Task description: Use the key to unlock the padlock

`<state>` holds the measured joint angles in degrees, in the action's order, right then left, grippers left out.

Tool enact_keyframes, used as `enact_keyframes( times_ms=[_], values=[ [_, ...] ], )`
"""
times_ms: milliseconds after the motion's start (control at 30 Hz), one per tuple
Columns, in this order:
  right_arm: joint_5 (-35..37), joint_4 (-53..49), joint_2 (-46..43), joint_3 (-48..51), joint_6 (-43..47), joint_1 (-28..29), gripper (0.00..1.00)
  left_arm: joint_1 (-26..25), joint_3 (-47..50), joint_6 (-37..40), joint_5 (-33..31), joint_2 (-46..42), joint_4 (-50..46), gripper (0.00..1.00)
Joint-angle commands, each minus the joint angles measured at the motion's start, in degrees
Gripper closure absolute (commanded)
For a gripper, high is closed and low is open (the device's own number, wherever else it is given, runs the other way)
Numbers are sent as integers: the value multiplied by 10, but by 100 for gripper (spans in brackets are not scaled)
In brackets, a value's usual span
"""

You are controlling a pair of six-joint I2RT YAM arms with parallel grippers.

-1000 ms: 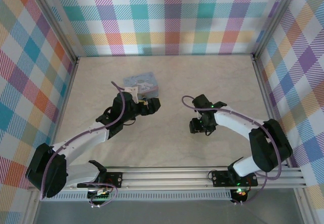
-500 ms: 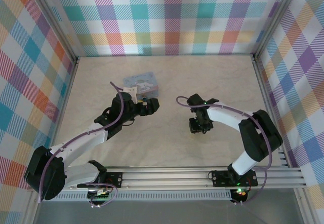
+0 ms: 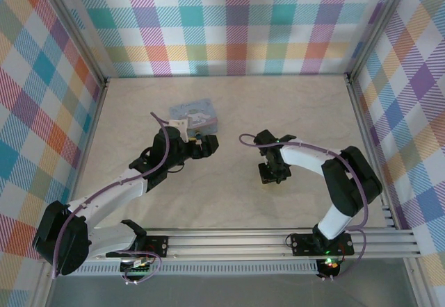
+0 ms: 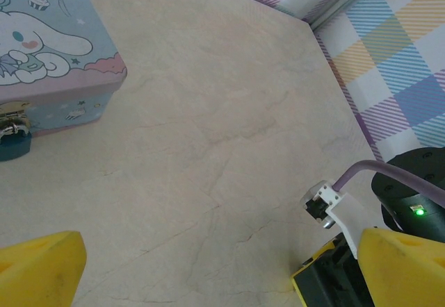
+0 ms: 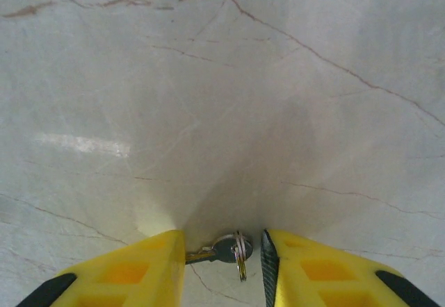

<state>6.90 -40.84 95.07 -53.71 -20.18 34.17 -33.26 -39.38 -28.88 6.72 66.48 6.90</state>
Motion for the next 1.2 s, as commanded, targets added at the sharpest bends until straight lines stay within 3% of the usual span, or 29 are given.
enact_keyframes(
  times_ms=[0, 867, 1167],
  values=[
    [5, -21, 9, -11, -5, 4, 67, -4, -11, 11, -9, -14, -14, 0],
    [6, -3, -28, 8, -8, 5, 100, -4, -22, 0, 5, -4, -9, 0],
    [-16, 85, -125, 53, -2, 5, 100, -4, -51, -128, 31, 13, 1, 0]
  ],
)
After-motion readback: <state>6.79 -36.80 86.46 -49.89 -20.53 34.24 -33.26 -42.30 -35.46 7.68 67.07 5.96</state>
